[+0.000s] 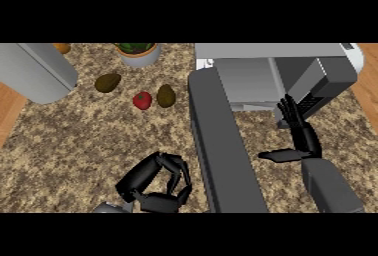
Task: Pick up the milk, place it into the microwave and close the microwave
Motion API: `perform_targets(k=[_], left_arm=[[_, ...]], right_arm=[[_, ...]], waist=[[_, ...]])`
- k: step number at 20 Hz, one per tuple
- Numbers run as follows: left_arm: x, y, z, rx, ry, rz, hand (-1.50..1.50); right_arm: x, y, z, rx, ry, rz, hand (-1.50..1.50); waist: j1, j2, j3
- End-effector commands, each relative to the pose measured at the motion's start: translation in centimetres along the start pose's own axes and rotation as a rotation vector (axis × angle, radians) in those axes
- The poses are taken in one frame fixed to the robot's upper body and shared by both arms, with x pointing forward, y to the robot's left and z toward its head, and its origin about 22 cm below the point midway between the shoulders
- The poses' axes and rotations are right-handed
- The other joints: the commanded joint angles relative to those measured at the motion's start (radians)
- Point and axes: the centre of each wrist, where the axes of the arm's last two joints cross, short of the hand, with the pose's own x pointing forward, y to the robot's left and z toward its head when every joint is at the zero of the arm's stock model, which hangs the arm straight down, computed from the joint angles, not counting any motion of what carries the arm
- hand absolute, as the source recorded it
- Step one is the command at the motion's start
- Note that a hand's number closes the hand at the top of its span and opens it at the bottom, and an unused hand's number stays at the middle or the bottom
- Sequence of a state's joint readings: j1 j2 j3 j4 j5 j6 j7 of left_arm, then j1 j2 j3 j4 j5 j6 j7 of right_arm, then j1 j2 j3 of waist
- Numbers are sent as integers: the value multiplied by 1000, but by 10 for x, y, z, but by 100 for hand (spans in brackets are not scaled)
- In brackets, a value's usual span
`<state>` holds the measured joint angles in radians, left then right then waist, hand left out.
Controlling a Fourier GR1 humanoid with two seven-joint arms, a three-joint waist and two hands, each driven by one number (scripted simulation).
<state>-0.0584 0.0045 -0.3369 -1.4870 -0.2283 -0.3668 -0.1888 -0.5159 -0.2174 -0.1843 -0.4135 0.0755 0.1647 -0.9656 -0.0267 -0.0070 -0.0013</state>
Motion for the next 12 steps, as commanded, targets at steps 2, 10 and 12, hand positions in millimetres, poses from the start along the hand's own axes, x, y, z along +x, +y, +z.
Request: perform_targets(k=[2, 10, 12], left_arm=[[-35, -25, -8, -99, 37, -9, 150], [-31, -70, -41, -229, 38, -15, 150], [-32, -85, -47, -241, 60, -39, 150]], right_arm=[[3, -13, 34, 17, -35, -24, -150], [51, -52, 52, -14, -86, 13, -150], [60, -56, 56, -29, -100, -17, -150]], waist=[[-13, -1, -2], [-19, 2, -2], [-37, 2, -2]])
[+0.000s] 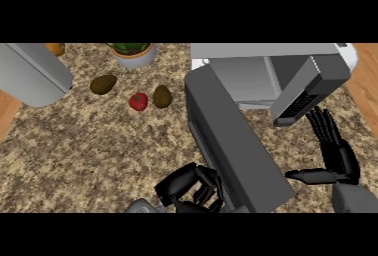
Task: Pick up the milk, place it into the microwave and close the microwave
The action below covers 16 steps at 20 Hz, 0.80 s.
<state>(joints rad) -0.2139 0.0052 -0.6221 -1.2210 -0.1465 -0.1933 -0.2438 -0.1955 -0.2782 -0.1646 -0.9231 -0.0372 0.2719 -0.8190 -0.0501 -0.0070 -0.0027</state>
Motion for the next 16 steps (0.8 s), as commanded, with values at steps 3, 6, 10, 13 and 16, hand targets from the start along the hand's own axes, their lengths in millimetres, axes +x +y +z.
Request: perform_targets(k=[3, 6, 10, 13, 16], left_arm=[[-6, -30, -23, -15, 29, -71, 150], [6, -40, -36, 42, 30, -49, 150], [15, -42, -44, 162, 9, -30, 150], [11, -43, -43, 233, -37, -6, 150], [30, -35, -58, 291, -65, 5, 150]], right_arm=[[47, -18, 2, 53, -48, -25, -150], [54, -18, -5, 55, -75, -95, -150], [63, -22, -16, 102, -86, -118, -150], [78, -22, -30, 149, -115, -126, -150], [84, -20, -31, 202, -130, -154, -150]], waist=[[-24, 4, -2], [-34, 10, -1], [-60, 17, -2], [-78, 23, -4], [-93, 21, -4]])
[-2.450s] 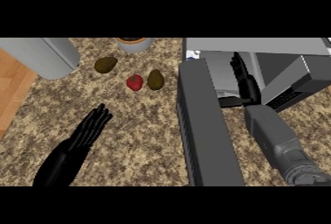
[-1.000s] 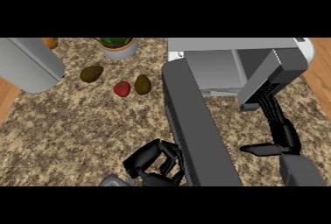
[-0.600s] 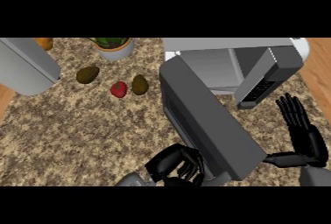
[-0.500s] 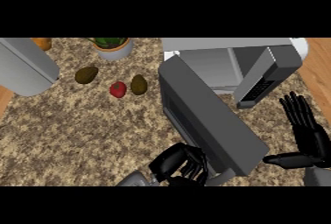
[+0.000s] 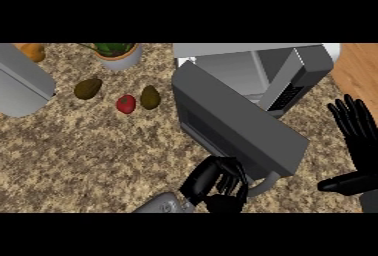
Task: Pick up the milk, place it into the microwave and close the microwave
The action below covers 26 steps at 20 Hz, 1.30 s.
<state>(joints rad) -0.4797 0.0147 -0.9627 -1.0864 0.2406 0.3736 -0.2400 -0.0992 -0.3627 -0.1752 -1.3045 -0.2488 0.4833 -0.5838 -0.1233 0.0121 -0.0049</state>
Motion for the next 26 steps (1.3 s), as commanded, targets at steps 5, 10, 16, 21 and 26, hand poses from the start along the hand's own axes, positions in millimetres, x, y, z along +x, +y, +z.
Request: perform_targets(k=[5, 10, 16, 21, 26], left_arm=[[24, 3, -27, 106, -112, 38, 150], [35, 20, -48, 192, -84, 43, 150], [44, 40, -69, 289, -44, 54, 150], [56, 58, -80, 403, -99, 178, 150], [65, 72, -93, 444, -129, 195, 150]], right_arm=[[27, 8, -30, 200, -46, -62, -150], [44, 2, -46, 238, -63, -72, -150], [57, 0, -52, 276, -85, -107, -150], [60, 2, -56, 287, -88, -146, -150], [66, 4, -62, 325, -89, -157, -150]], waist=[[-60, 9, -3], [-99, 20, -2], [-152, 31, 0], [-167, 46, -6], [-197, 61, -4]])
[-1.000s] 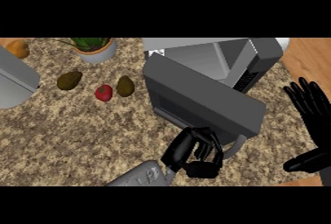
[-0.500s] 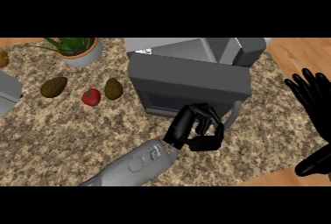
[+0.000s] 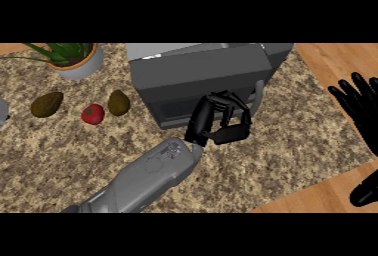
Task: Pick up the milk, place it into the microwave and close the microwave
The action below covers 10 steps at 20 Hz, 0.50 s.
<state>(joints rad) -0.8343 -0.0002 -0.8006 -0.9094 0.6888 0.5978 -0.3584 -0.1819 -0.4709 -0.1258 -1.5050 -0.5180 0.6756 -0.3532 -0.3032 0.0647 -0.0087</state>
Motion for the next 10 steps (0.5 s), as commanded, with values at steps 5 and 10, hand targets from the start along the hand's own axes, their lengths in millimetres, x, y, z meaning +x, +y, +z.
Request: perform_targets(k=[5, 10], left_arm=[[15, 12, -30, 74, -57, 48, 150], [9, 18, -31, 96, -67, 59, 150]], right_arm=[[15, -5, -13, 43, -21, -6, -150], [24, -7, -20, 62, -35, -1, -150]], waist=[[-27, 17, 2], [-41, 18, 1]])
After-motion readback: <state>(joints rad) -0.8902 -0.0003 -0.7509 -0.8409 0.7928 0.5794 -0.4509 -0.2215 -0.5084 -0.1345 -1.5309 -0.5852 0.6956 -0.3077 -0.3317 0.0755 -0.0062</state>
